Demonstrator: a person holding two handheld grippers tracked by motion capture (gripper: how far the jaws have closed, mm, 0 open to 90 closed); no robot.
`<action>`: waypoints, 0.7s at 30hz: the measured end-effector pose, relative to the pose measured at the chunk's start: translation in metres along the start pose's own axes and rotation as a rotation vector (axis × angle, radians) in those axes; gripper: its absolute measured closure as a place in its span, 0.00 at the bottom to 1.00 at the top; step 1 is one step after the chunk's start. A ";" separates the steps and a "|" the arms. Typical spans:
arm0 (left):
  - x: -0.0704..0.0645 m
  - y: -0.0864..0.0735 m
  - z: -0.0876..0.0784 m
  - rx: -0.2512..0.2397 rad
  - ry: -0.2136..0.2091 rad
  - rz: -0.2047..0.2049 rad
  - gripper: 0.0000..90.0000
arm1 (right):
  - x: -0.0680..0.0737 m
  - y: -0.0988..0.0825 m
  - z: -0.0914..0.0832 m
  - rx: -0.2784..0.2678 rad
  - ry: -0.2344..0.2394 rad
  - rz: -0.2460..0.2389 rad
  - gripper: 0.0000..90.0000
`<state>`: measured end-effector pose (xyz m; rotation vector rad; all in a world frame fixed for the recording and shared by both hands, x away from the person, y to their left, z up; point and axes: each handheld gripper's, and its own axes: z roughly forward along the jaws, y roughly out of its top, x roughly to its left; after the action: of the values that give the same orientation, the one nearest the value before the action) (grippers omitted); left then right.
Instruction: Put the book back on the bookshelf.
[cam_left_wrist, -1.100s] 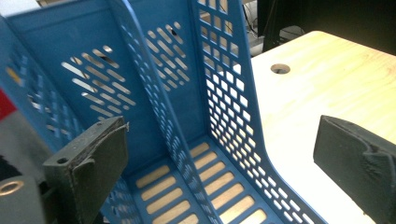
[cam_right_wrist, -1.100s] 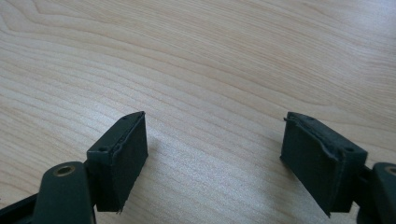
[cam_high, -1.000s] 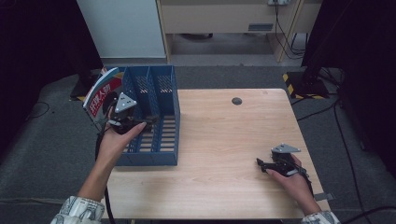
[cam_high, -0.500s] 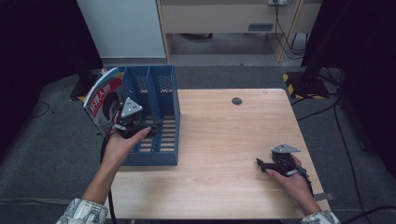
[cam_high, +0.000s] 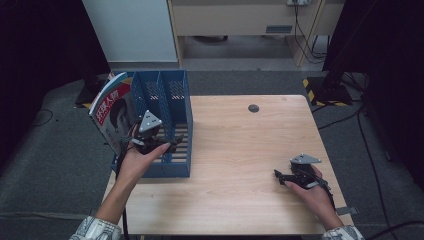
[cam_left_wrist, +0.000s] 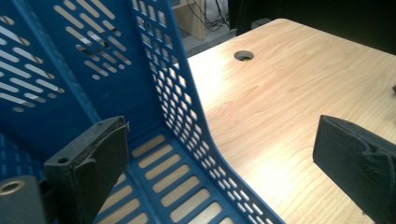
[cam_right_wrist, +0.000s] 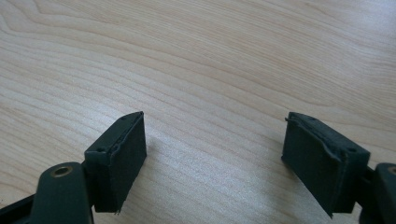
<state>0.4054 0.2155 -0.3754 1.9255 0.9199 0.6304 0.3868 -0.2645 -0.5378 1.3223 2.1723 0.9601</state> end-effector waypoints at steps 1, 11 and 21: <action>-0.001 -0.001 0.000 0.001 -0.002 0.002 0.03 | 0.001 0.000 0.000 0.000 0.000 0.004 0.24; -0.017 -0.004 0.002 -0.003 -0.047 0.006 0.02 | 0.003 0.000 0.001 0.009 -0.018 0.017 0.18; -0.039 0.000 0.013 0.009 -0.101 0.018 0.02 | 0.004 0.002 0.003 0.039 -0.021 0.023 0.06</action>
<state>0.3915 0.1774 -0.3845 1.9566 0.8436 0.5348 0.3883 -0.2597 -0.5390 1.3716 2.1751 0.9121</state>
